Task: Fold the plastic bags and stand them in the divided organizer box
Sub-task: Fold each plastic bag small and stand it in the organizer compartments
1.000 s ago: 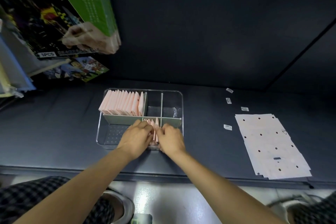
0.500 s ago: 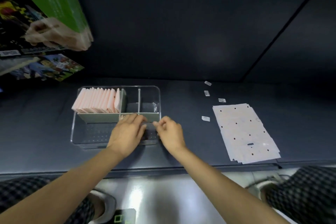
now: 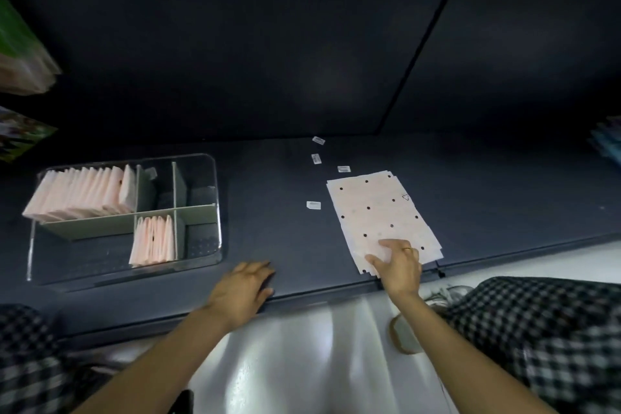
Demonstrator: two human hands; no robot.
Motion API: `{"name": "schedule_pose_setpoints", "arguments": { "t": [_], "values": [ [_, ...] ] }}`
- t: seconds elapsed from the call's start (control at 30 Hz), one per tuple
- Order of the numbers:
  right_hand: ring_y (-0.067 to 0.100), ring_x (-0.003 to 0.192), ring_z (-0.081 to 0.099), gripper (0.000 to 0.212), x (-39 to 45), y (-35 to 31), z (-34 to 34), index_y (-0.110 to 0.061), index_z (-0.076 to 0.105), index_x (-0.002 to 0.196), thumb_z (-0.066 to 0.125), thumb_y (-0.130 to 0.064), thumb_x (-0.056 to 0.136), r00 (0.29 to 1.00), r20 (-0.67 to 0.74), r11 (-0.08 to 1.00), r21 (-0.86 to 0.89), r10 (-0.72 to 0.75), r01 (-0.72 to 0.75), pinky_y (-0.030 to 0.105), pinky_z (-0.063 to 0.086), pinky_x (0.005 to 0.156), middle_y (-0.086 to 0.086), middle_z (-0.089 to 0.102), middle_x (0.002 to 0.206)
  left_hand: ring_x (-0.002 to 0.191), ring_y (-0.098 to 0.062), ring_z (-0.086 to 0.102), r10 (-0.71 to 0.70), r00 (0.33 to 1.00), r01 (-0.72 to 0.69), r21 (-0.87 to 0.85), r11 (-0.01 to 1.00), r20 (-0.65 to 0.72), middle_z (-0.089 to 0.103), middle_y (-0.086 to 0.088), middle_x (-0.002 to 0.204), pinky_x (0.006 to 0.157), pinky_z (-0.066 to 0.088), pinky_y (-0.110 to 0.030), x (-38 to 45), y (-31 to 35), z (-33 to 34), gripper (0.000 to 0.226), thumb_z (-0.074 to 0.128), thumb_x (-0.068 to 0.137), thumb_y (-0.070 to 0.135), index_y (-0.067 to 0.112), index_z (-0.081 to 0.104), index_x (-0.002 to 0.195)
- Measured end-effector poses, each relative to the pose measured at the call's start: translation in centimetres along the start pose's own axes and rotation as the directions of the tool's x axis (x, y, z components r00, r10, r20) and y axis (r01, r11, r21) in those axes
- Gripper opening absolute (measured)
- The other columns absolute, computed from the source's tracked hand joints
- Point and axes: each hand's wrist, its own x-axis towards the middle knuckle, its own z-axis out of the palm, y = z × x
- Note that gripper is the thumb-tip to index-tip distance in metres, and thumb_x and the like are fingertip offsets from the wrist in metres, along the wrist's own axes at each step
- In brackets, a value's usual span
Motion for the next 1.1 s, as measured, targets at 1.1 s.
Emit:
{"name": "schedule_pose_setpoints", "arguments": {
  "t": [1.1],
  "values": [
    [0.008, 0.070, 0.059, 0.016, -6.9, -11.9, 0.0, -0.028, 0.058, 0.070, 0.072, -0.027, 0.078, 0.726, 0.566, 0.884, 0.449, -0.391, 0.126, 0.020, 0.044, 0.062, -0.006, 0.063, 0.074, 0.075, -0.012, 0.059, -0.198, 0.956, 0.075, -0.472, 0.879, -0.217, 0.068, 0.010, 0.077, 0.069, 0.045, -0.027, -2.5, 3.4, -0.6, 0.022, 0.064, 0.084, 0.014, 0.031, 0.070, 0.098]
  ]
}}
